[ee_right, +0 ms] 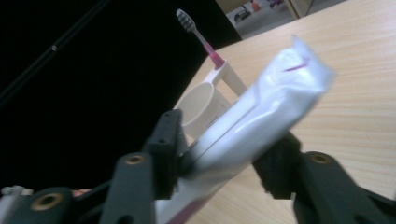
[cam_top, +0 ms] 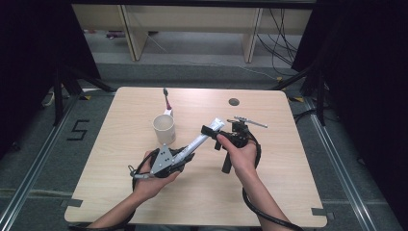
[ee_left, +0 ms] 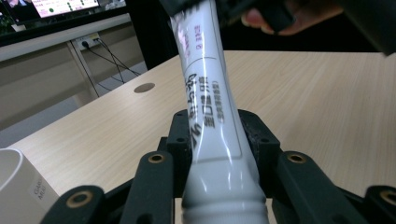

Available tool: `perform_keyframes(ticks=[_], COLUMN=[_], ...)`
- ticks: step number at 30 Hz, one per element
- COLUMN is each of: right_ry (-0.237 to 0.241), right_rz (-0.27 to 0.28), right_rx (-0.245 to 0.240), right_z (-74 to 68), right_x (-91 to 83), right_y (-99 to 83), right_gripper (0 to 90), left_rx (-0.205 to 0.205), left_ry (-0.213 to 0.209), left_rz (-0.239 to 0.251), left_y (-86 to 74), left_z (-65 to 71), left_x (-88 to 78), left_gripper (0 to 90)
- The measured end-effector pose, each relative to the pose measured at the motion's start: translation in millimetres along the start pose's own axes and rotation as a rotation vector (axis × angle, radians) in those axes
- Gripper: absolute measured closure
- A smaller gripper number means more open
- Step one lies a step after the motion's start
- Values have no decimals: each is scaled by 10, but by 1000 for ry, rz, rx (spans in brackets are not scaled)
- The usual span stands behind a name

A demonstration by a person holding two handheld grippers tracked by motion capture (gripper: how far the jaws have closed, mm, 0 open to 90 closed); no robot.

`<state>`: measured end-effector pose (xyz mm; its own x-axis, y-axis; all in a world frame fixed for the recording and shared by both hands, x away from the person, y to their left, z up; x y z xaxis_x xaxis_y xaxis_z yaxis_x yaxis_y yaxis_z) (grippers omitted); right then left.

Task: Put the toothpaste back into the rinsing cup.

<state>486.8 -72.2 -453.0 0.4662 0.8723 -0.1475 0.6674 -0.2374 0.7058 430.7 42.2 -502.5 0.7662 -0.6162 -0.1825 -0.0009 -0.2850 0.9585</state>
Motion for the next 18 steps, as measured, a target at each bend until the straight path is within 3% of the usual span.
perform_keyframes(ticks=[2, 4, 5, 6, 7, 9, 11, 14, 18], right_ry=[10, 29, 25, 39, 11, -8, -30, -21, -38], right_rz=[-6, -10, -25, -39, -64, -74, -95, -110, -117], right_rx=[9, -53, -74, -132, -262, -281, -382, -431, -515], right_z=[-73, -139, -178, -236, -293, -331, -371, -485, -547], right_x=[-3, 15, 22, 40, 65, 67, 90, 116, 154], right_y=[4, 12, 5, 8, 11, -1, -4, -34, -44], right_gripper=[661, 706, 726, 748, 764, 769, 772, 773, 775], left_rx=[-2, -5, -25, -40, -56, -74, -88, -118, -116], left_ry=[-9, -22, -40, -47, -51, -62, -60, -66, -65], left_rz=[-21, -47, -67, -75, -85, -106, -129, -128, -164], left_y=[-19, -36, -36, -26, -2, 39, 83, 190, 271], left_z=[18, 33, 46, 48, 47, 39, 9, -27, -46], left_x=[27, 55, 63, 63, 56, 44, 35, 40, 64], left_gripper=[662, 631, 609, 577, 514, 485, 452, 448, 435])
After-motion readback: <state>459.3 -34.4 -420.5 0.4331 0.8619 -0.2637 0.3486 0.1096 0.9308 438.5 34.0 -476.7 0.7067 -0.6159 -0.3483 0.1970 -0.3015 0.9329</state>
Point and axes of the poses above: each handheld gripper's, and its own axes: x roughly forward along the jaws, y roughly out of its top, z roughly to its right, the point moved 9 cm from there along x, roughly forward along the jaws, and after that the axes turned 11 degrees about y, right-handed, at the moved point
